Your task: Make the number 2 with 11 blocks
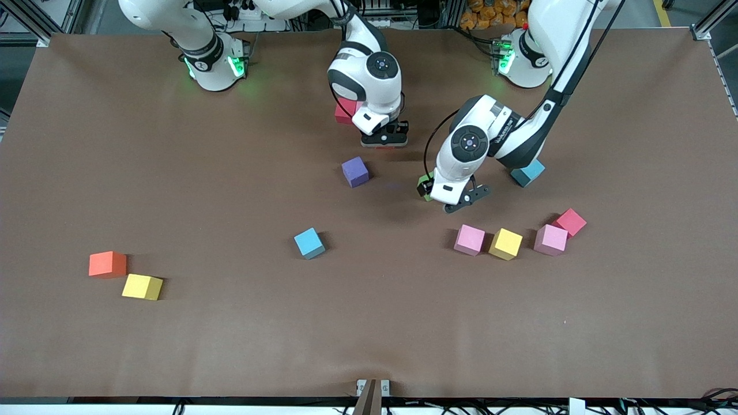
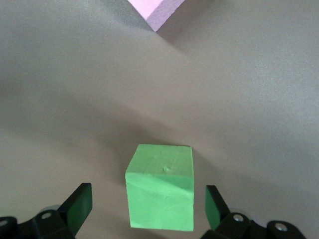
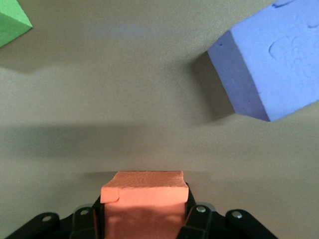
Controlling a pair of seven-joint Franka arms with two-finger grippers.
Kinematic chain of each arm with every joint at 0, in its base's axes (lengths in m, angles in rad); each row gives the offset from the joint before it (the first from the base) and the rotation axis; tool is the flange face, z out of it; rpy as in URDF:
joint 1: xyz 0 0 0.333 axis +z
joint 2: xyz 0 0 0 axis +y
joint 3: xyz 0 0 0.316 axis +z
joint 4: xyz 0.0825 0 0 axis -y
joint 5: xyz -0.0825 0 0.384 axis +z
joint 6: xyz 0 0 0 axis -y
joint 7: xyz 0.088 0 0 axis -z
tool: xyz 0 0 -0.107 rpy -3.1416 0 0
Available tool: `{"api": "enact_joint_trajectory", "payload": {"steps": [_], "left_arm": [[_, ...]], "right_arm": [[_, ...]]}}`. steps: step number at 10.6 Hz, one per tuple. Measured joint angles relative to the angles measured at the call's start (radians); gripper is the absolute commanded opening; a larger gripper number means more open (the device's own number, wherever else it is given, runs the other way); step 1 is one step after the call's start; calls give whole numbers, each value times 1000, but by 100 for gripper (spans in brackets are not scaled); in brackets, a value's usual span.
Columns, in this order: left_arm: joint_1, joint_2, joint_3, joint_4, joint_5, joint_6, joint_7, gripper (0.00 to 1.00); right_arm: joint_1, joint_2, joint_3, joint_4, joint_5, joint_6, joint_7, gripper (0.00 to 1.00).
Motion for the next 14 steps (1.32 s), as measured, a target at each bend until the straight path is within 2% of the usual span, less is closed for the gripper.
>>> {"api": "enact_joint_trajectory", "payload": {"steps": [8,9,10,13,14], "left_arm": [[0,8,0,-21,-2,56,-17,100],[0,14,0,-22,-2,66,-21,100],[0,23,0,-23,-2,73,-25,100],[0,45,0,-24,-2,89,-28,100],[0,51,0,-24,-2,94,-28,96]], "right_arm": [[2,0,0,0,-3,0,1,1],[2,0,0,0,-4,0,1,58],[2,0,0,0,-5,0,1,100],[3,3,0,0,-5,7,1,100],[5,8,0,0,-5,15,1,100]]}}
